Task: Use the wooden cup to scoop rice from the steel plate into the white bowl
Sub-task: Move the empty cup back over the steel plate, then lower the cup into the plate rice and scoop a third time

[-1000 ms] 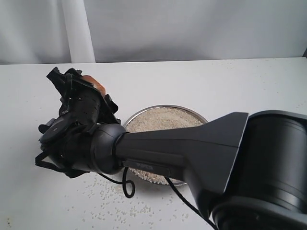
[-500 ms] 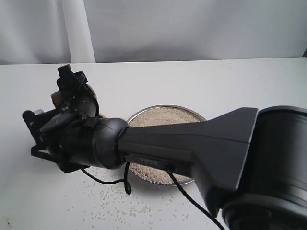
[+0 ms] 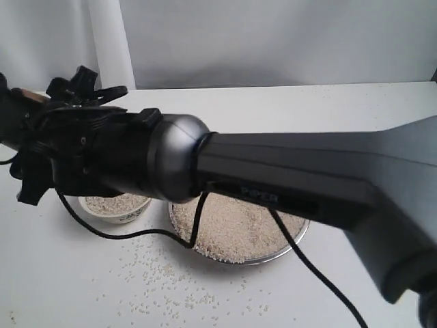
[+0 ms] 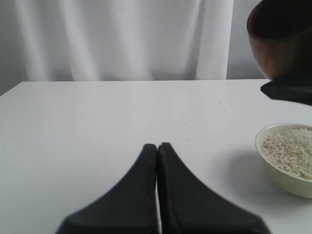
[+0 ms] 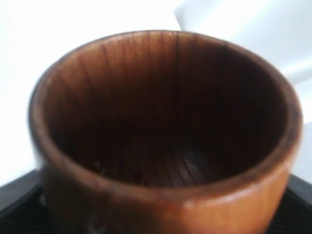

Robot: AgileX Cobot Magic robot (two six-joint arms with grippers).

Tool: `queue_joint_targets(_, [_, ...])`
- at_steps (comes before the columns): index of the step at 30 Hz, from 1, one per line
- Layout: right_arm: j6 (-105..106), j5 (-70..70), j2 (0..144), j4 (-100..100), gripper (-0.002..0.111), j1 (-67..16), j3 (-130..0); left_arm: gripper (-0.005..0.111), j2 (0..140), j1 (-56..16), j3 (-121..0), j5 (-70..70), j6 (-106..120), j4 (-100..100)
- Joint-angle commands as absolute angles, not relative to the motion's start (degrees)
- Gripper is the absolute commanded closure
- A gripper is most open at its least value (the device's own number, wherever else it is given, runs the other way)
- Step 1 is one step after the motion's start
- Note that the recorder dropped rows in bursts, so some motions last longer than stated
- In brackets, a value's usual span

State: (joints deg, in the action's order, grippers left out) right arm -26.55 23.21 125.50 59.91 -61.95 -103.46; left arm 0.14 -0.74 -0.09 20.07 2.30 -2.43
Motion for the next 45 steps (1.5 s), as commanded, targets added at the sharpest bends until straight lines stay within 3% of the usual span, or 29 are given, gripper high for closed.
queue_joint_targets(1, [-22.2,25.9,119.1,54.9,0.108,-61.6,-103.8,0.107,0.0,-0.9,0.0,19.7,2.1,-2.4])
queue_joint_targets(5, [-7.1,32.5,111.1,40.2,0.108,-58.2,-100.1,0.107,0.0,-0.9,0.0,19.7,2.1,-2.4])
queue_joint_targets(11, [-4.6,32.3,100.0,39.4,0.108,-48.3,-77.5,0.107,0.0,-0.9,0.0,19.7,2.1,-2.4])
queue_joint_targets(19, [4.8,34.2,94.9,39.4,0.108,-37.0,-65.3,0.107,0.0,-0.9,0.0,19.7,2.1,-2.4])
queue_joint_targets(31, [13.4,42.4,98.7,51.7,0.108,-36.6,-65.4,0.107,0.0,-0.9,0.0,19.7,2.1,-2.4])
queue_joint_targets(45, [6.4,42.9,111.3,66.2,0.108,-38.9,-65.4,0.107,0.0,-0.9,0.0,19.7,2.1,-2.4])
